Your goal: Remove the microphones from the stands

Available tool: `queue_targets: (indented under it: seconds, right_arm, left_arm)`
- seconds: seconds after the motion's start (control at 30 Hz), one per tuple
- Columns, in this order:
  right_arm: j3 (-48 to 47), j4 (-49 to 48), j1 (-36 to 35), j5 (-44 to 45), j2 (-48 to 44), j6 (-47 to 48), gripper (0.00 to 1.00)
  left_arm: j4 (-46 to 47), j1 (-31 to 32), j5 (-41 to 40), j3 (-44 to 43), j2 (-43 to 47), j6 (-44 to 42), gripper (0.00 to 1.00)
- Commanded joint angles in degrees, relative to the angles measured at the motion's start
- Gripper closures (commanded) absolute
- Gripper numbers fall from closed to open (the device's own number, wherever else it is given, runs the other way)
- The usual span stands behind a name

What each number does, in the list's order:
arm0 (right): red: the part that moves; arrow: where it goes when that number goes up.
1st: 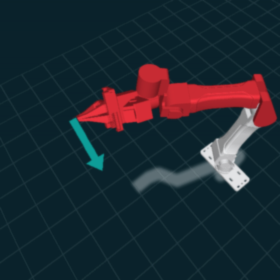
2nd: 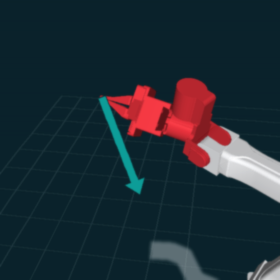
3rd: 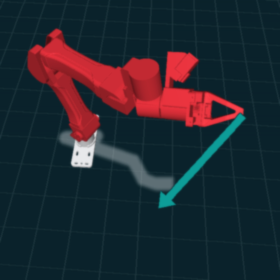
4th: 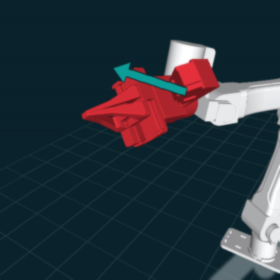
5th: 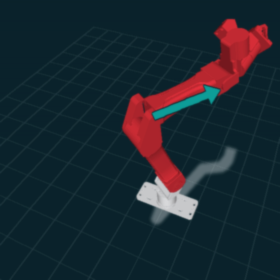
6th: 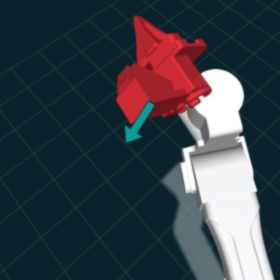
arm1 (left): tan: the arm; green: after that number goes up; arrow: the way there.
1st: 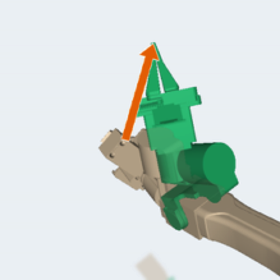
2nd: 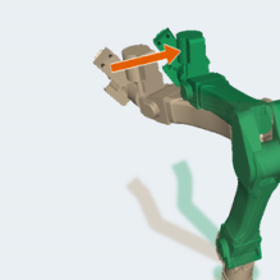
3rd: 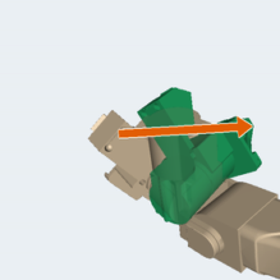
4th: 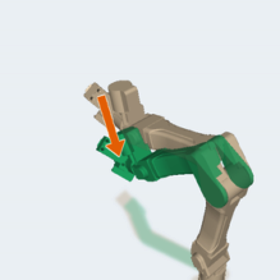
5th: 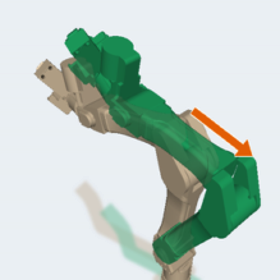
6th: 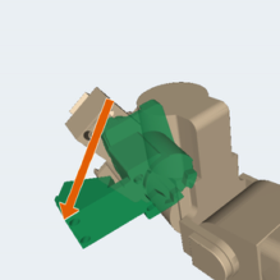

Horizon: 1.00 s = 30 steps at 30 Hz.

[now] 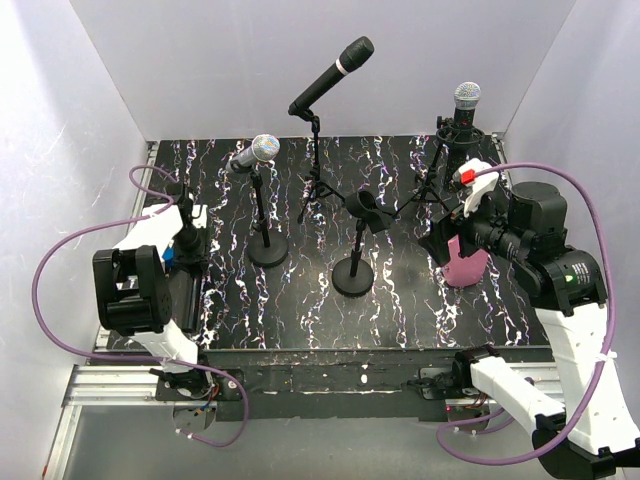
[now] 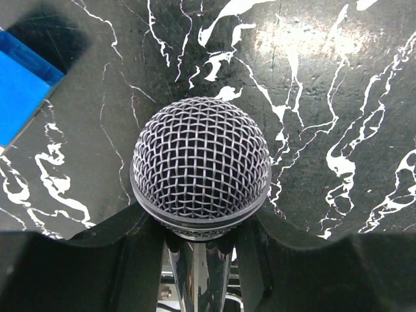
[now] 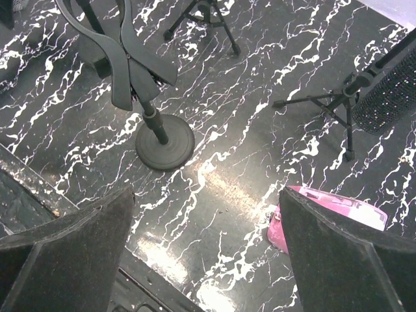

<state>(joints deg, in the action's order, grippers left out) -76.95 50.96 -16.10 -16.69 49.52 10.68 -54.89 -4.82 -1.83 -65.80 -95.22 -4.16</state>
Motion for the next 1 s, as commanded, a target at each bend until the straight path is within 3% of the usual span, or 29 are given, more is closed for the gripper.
queue_targets:
  seconds: [0.0, 0.17, 0.43, 0.5, 0.7, 0.77, 0.97]
  right_arm:
    - [0.1, 1.9, 0.2, -0.1, -0.2, 1.7, 0.02]
    - [0.2, 2.4, 0.3, -1.1, 0.0, 2.2, 0.02]
    - [-2.4, 7.7, 0.2, -7.5, 1.6, 4.9, 0.02]
    - [-3.2, 9.3, 0.2, -8.9, 1.9, 6.5, 0.02]
    - [-5.5, 13.8, 0.1, -4.6, 5.0, 7.3, 0.02]
    - [-6.5, 16.4, 0.1, -3.0, 7.5, 6.3, 0.02]
    - [-8.7, 21.0, 0.0, -8.1, 11.0, 6.4, 0.02]
  left_arm:
    - [5.9, -0.5, 1.1, 2.6, 0.9, 1.2, 0.87]
    - [6.9, -0.5, 3.8, 2.5, 0.5, 0.7, 0.51]
    - [2.8, -0.5, 0.6, -0.8, 5.7, 3.0, 0.2]
    - [0.4, -0.5, 1.8, -3.4, 10.2, 3.7, 0.02]
    - [-9.3, -0.5, 7.0, -11.4, 22.4, 4.4, 0.02]
    - [-11.5, -0.5, 12.0, -12.2, 25.6, -1.5, 0.02]
    - [-4.8, -0.5, 21.6, -6.3, 40.4, -9.3, 0.02]
